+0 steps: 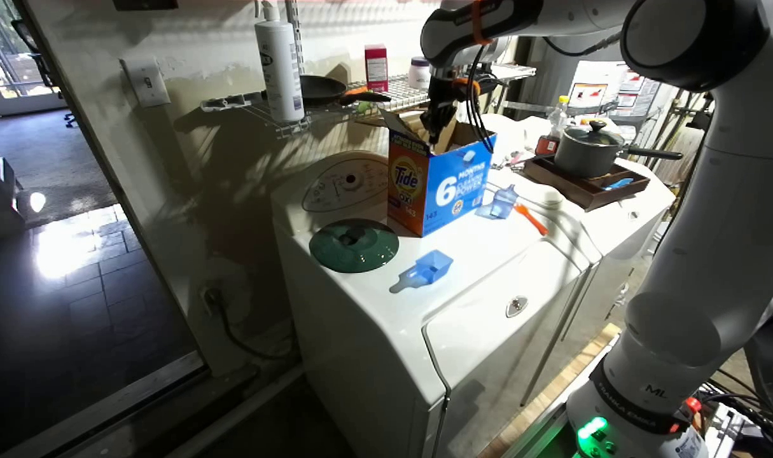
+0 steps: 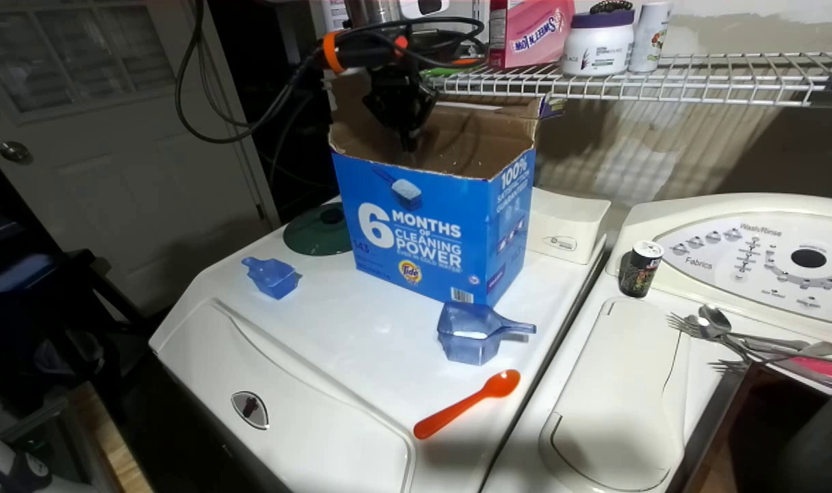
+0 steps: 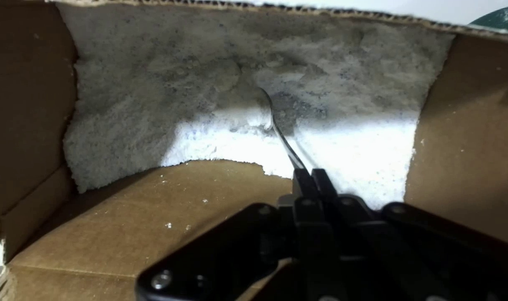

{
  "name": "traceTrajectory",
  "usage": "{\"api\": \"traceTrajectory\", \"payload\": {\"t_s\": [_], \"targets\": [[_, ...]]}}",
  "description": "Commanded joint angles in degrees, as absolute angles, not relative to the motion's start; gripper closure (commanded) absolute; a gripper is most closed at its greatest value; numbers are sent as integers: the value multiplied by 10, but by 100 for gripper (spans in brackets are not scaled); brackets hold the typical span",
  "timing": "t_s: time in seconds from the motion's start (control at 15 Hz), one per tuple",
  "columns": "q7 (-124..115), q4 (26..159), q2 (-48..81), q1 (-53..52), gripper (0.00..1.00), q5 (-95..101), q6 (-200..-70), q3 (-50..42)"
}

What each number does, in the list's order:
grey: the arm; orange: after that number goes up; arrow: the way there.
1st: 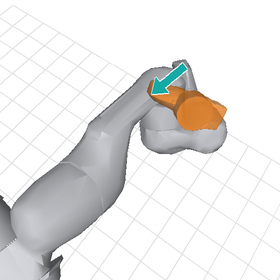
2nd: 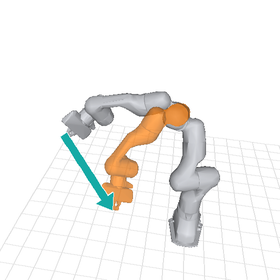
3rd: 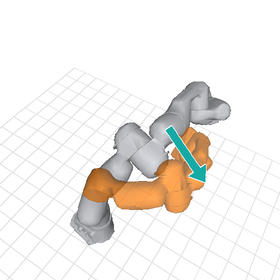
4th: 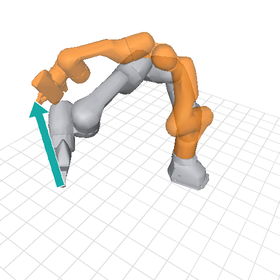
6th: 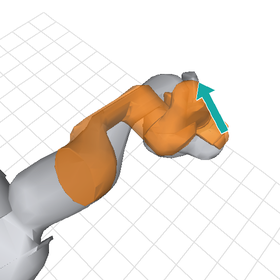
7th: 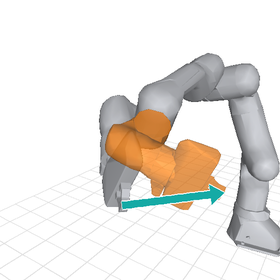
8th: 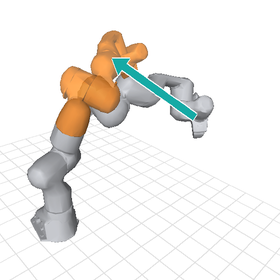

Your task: Use the silver spoon to place soap from the box in the blue measuring cup on the right.

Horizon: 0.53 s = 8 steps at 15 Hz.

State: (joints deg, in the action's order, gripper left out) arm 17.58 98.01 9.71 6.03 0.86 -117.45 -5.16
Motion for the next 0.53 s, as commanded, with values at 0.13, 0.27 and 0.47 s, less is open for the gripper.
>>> {"api": "traceTrajectory", "payload": {"t_s": [0.13, 0.27, 0.47], "targets": [[139, 999, 69, 52, 99, 60, -1186, -50], [130, 1003, 64, 47, 99, 84, -1187, -49], [116, 1009, 61, 39, 99, 117, -1188, -46]]}}
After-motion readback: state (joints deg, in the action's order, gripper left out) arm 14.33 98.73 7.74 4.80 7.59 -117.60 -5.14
